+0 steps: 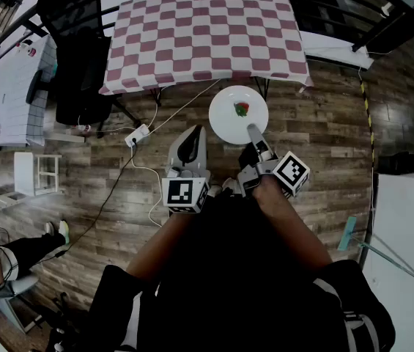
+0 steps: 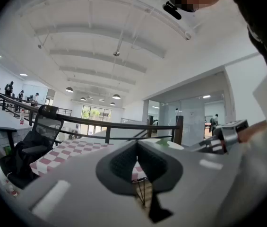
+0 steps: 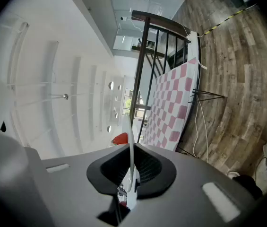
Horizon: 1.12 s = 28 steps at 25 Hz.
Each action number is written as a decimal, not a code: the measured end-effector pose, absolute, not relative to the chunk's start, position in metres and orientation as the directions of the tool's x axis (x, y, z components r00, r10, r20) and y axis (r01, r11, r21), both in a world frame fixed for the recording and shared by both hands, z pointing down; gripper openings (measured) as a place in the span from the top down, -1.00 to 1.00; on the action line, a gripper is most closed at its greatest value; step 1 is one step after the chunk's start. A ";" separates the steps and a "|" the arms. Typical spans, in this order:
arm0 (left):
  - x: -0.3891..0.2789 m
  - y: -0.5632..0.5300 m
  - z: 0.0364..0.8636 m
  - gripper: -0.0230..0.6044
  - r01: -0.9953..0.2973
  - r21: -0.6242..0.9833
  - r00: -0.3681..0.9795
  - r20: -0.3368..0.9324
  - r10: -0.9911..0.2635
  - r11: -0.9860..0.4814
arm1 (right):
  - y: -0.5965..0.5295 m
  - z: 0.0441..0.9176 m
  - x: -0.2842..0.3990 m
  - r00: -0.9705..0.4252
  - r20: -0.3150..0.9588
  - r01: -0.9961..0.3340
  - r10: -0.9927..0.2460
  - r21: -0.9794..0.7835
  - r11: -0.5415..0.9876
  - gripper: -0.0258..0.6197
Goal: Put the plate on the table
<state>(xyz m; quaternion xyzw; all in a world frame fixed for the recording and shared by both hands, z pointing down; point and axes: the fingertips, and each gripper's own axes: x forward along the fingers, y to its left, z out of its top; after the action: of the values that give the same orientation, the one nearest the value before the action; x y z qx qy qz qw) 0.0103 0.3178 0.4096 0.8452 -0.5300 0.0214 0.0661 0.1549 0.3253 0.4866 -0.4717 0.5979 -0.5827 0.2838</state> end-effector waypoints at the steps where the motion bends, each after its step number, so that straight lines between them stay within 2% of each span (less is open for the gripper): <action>1: 0.010 0.318 0.409 0.91 -0.899 0.085 0.436 0.103 -0.894 -0.429 | 0.323 0.482 0.153 -0.399 0.187 -0.223 -0.898 -0.969 -0.103 0.87; 4: 0.009 0.319 0.408 0.90 -0.902 0.079 0.430 0.098 -0.897 -0.424 | 0.319 0.473 0.150 -0.409 0.137 -0.199 -0.902 -0.978 -0.058 0.87; 17: -0.008 0.329 0.415 0.90 -0.929 0.065 0.371 0.107 -0.923 -0.365 | 0.325 0.485 0.157 -0.412 0.132 -0.174 -0.902 -0.983 -0.064 0.85; 28: -0.008 0.265 0.426 0.90 -0.915 0.085 0.402 0.114 -0.909 -0.394 | 0.278 0.487 0.187 -0.322 0.164 -0.222 -0.933 -0.970 -0.094 0.85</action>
<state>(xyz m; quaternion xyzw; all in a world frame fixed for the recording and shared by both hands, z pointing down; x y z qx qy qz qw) -0.0076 0.2653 0.4263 0.8345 -0.5463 0.0247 0.0668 0.1867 0.2780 0.4873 -0.4871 0.5927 -0.5563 0.3192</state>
